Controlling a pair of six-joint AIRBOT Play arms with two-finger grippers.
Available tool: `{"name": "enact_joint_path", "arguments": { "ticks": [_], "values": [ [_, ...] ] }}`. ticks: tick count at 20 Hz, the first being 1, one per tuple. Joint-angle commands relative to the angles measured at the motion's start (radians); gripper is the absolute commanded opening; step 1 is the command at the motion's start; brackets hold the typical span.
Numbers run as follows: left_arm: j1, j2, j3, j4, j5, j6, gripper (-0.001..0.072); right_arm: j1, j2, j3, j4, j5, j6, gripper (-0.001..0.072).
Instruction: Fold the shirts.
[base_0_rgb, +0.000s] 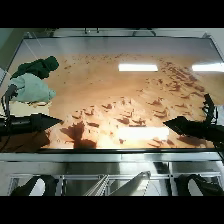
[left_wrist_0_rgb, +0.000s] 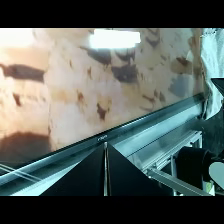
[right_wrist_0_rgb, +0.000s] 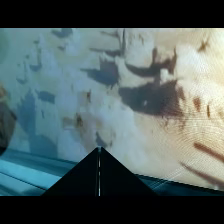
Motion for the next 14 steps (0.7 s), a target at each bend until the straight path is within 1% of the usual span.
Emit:
{"name": "enact_joint_path", "arguments": {
  "ticks": [1, 3, 5, 6, 7, 8, 9, 11, 13, 14],
  "values": [
    [0.000, 0.001, 0.000, 0.001, -0.001, 0.000, 0.0009, 0.001, 0.001, 0.000, -0.001, 0.001, 0.001, 0.0020],
    [0.000, 0.001, 0.000, 0.001, 0.014, 0.001, 0.0008, 0.001, 0.001, 0.000, -0.001, 0.001, 0.001, 0.0020],
    [0.004, 0.001, 0.042, 0.010, 0.084, 0.000, 0.0019, 0.001, 0.001, 0.000, -0.001, 0.001, 0.001, 0.0021],
    [0.013, -0.003, 0.098, 0.028, 0.135, -0.015, 0.0081, 0.001, 0.001, 0.000, -0.001, 0.001, 0.001, 0.0020],
    [0.026, -0.018, 0.167, 0.031, 0.179, -0.034, 0.0387, 0.001, 0.001, 0.000, -0.001, 0.001, 0.001, 0.0021],
    [0.044, -0.053, 0.251, 0.035, 0.229, -0.063, 0.0716, 0.001, 0.001, 0.000, -0.001, 0.001, 0.001, 0.0020],
    [0.055, -0.100, 0.339, 0.061, 0.267, -0.084, 0.0717, 0.001, 0.001, 0.000, -0.001, 0.001, 0.001, 0.0020],
    [0.045, -0.243, 0.542, 0.159, 0.319, -0.084, 0.0718, 0.001, 0.001, 0.000, -0.001, 0.001, 0.001, 0.0020],
    [-0.015, -0.441, 0.773, 0.296, 0.353, -0.083, 0.0718, 0.001, 0.001, 0.000, 0.000, -0.008, 0.001, 0.0020],
    [-0.058, -0.558, 0.901, 0.389, 0.365, -0.084, 0.0718, 0.001, 0.001, 0.000, -0.001, -0.011, 0.001, 0.0020]
  ]
}}
